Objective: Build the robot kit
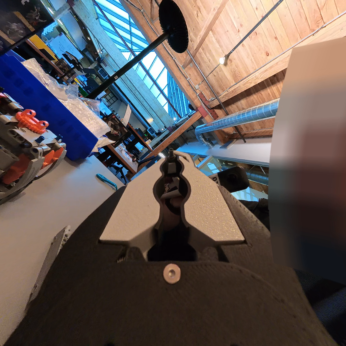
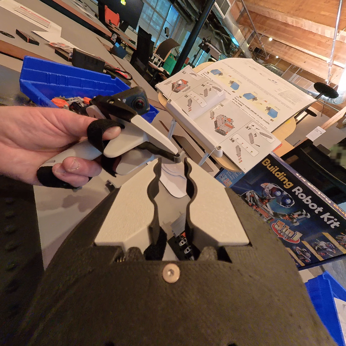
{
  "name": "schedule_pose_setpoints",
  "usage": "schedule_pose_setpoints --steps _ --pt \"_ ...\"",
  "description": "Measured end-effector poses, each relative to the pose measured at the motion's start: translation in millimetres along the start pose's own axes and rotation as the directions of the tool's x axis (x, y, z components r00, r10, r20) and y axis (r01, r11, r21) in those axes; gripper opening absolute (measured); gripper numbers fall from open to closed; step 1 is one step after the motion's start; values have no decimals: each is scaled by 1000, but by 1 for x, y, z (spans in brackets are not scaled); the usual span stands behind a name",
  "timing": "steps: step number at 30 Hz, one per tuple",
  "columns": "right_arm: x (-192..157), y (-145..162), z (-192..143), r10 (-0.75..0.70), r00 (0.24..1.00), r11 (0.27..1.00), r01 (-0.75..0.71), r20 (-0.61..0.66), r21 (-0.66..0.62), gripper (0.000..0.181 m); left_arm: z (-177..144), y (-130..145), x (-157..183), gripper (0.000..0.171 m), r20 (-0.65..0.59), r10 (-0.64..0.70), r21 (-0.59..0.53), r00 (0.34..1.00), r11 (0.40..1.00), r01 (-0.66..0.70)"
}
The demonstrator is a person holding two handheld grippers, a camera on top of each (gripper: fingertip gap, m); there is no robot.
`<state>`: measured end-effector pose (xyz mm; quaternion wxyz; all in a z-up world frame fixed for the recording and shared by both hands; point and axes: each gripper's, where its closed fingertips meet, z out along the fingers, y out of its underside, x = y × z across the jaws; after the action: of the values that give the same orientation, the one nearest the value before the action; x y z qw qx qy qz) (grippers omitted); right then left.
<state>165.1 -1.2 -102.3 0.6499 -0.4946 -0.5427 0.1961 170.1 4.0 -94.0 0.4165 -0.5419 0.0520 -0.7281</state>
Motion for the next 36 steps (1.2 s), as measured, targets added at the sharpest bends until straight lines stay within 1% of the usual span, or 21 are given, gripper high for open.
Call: schedule_pose_setpoints --steps 6,11,13,17,19,20,22,24,25,26,27,28,30,31,33,35,36 --pt "2 3 2 9 1000 1000 -9 -5 -13 11 2 5 -1 5 -24 -32 10 999 999 33" --pt "0 4 -1 24 999 1000 -24 38 -7 6 3 7 2 6 -51 -57 2 997 998 57" --pt "-1 4 -1 21 998 1000 -20 57 -13 5 2 7 2 6 -31 -33 -13 999 999 32" --pt "5 4 -5 88 991 996 -88 100 -4 5 -5 4 -2 12 31 18 -33 999 999 -17" --pt "10 8 -7 104 987 995 -103 119 -17 5 -11 4 -3 12 56 37 -49 998 998 -34" --pt "12 12 -7 110 985 994 -107 133 -35 5 -14 6 -7 12 96 60 -83 994 995 -53" --pt "15 20 -8 116 982 992 -107 151 -64 5 -19 16 -22 17 202 165 -193 965 973 -127" --pt "17 30 -9 130 975 988 -112 178 -106 5 -29 30 -36 24 282 283 -331 917 926 -184" --pt "17 36 -10 136 971 985 -112 196 -128 5 -35 36 -48 31 333 344 -407 878 892 -195" --pt "16 41 -10 141 966 983 -110 218 -149 5 -40 41 -55 36 356 392 -470 848 860 -200" --pt "15 45 -11 144 961 981 -107 236 -164 5 -45 47 -60 37 362 421 -521 832 831 -195" --pt "14 49 -12 150 954 978 -104 258 -181 5 -51 53 -67 38 376 462 -580 803 794 -185" --pt "12 58 -15 165 937 969 -97 307 -225 5 -63 61 -84 42 391 577 -698 717 694 -178" --pt "11 62 -16 167 931 966 -89 325 -242 4 -68 66 -90 44 384 616 -742 688 649 -166" --pt "8 72 -18 182 914 954 -74 364 -290 5 -73 78 -97 43 354 645 -800 677 584 -137" --pt "7 78 -19 183 904 948 -58 387 -312 5 -81 85 -110 43 341 694 -853 633 512 -102" --pt "6 81 -20 190 896 944 -55 401 -325 5 -83 88 -114 42 329 707 -868 626 488 -94"
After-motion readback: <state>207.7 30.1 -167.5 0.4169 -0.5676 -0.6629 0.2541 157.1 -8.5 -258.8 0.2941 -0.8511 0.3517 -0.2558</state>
